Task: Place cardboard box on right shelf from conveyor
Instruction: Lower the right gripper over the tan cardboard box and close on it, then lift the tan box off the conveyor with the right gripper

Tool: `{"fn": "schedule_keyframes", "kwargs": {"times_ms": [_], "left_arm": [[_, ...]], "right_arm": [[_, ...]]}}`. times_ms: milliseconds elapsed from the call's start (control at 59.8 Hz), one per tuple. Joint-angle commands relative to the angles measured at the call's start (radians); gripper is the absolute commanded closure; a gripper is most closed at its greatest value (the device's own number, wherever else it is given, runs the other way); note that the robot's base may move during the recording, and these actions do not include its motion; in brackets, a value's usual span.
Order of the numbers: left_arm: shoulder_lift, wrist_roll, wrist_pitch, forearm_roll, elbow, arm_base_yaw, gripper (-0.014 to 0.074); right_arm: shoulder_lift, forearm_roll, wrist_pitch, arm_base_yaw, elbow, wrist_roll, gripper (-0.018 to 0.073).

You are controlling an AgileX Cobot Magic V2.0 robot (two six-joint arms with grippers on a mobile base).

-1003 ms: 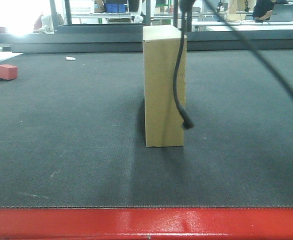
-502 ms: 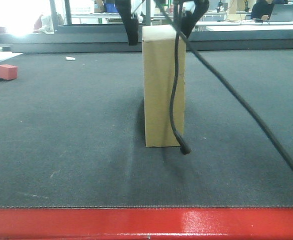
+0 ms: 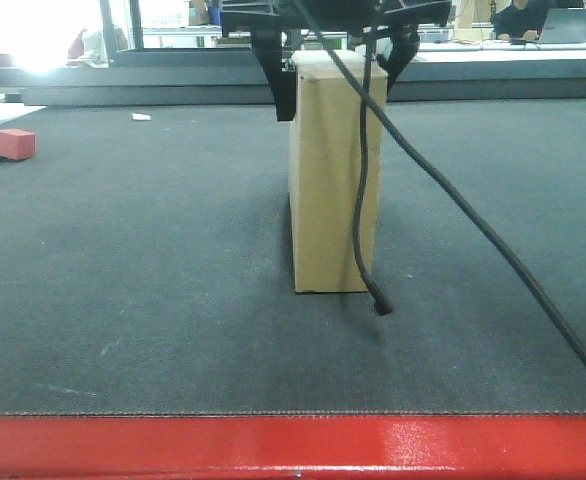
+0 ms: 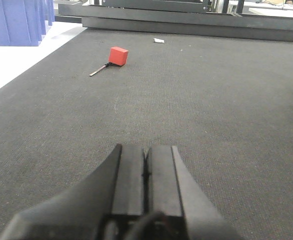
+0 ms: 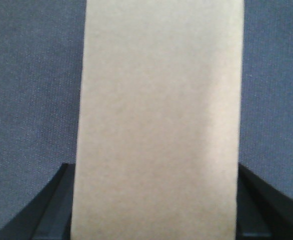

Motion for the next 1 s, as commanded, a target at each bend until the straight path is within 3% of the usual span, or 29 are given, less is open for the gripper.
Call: {"fn": "schedule_keyframes", "kwargs": {"times_ms": [0, 268, 435, 568, 803, 986], "left_arm": [[-0.013, 0.000, -0.084, -0.006, 0.009, -0.006, 0.0713], [-0.013, 0.000, -0.084, -0.006, 0.009, -0.006, 0.0713], [-0.013, 0.000, -0.084, -0.006, 0.009, -0.006, 0.0713], [-0.013, 0.000, -0.084, -0.006, 0.009, -0.006, 0.0713], [-0.013, 0.000, -0.084, -0.006, 0.009, -0.006, 0.0713], [-0.013, 0.000, -0.084, -0.006, 0.009, -0.006, 0.0713]], "right_arm": [[-0.088, -0.014, -0.040, -0.016, -0.039, -0.028, 0.0272], [-0.210, -0.007, -0.045, -0.067, -0.034, -0.241, 0.0272], [-0.316, -0.005, -0.053, -0.127, 0.065, -0.340, 0.0272], [-0.444, 0.009, -0.099, -0.202, 0.248, -0.368, 0.0272], [-0.751, 0.028, -0.296, -0.321, 0.655, -0.368, 0.0272], [-0.993, 0.030, -0.388, -0.352, 0.919, -0.368, 0.0272]]}}
